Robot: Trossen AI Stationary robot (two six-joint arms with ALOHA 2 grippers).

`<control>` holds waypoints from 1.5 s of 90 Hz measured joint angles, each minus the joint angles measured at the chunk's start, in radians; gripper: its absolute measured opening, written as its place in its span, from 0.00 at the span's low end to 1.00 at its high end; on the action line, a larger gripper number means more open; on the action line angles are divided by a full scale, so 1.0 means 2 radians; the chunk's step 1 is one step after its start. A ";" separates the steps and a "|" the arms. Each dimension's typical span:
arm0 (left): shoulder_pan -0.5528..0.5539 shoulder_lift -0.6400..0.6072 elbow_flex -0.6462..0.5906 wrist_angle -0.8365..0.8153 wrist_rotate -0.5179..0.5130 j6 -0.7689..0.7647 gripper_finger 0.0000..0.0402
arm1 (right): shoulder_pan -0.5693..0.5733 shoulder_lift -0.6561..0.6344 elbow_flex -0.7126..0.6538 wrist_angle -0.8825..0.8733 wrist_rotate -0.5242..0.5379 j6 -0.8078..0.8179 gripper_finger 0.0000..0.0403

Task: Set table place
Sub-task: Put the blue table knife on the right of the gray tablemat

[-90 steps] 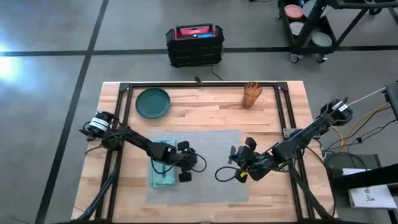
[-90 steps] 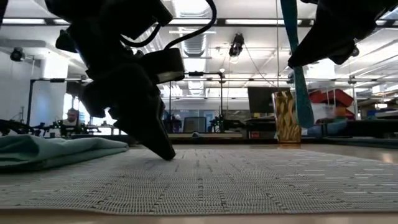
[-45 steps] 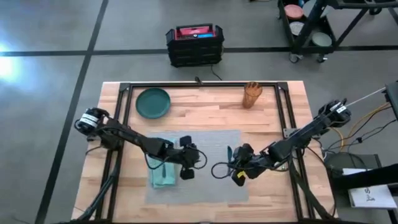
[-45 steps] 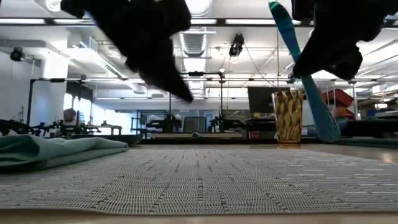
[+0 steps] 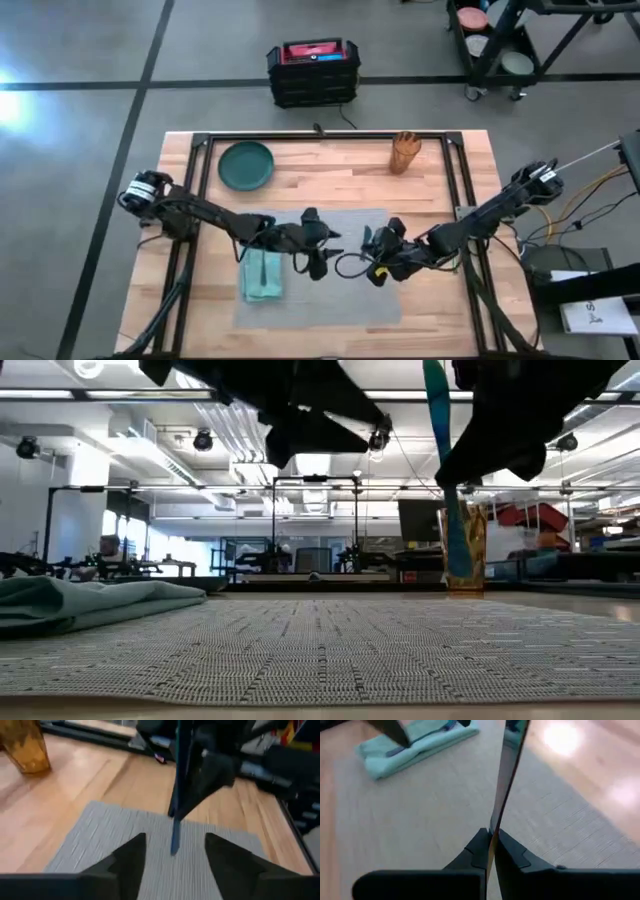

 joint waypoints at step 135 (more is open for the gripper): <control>0.051 0.047 0.000 0.237 0.154 0.100 0.01 | -0.013 -0.019 0.000 0.089 -0.055 -0.164 0.20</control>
